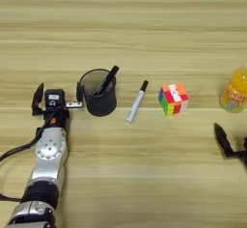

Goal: Move the objects on the table

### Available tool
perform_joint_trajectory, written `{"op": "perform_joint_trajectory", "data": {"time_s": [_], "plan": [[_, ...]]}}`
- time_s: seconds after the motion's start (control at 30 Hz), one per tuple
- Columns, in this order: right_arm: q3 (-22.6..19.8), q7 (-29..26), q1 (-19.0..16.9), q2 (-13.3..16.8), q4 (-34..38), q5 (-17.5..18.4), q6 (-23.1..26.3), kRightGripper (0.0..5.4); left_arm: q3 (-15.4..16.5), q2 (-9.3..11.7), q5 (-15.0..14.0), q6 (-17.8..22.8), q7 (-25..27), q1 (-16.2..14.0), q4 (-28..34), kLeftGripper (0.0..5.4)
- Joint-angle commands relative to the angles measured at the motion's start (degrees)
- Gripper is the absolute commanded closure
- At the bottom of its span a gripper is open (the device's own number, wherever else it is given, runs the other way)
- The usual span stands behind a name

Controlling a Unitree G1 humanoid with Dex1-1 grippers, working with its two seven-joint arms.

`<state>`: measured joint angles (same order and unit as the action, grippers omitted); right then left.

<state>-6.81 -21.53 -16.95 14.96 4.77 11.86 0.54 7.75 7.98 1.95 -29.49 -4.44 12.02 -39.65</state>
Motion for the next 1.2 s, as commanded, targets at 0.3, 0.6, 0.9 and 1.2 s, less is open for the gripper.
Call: {"op": "perform_joint_trajectory", "data": {"time_s": [0.3,0.6,0.9,1.2], "plan": [[6.6,-4.3,-1.3,-0.2,5.6,-0.2,0.6,0.04,0.0,0.4,0.1,0.7,0.0,-0.2,0.7,0.00],[10.0,0.3,3.8,-4.9,-2.5,-4.2,-0.7,0.04,0.0,0.5,0.1,0.7,0.1,-0.2,0.7,0.00],[14.2,1.9,6.7,-7.7,-6.8,-7.3,-2.4,0.04,0.0,0.3,0.2,0.7,-0.1,-0.1,0.6,0.00],[13.6,5.8,10.9,-10.1,-10.7,-8.7,-4.3,0.04,0.0,0.3,0.2,0.7,-0.2,-0.2,0.8,0.00]]}}
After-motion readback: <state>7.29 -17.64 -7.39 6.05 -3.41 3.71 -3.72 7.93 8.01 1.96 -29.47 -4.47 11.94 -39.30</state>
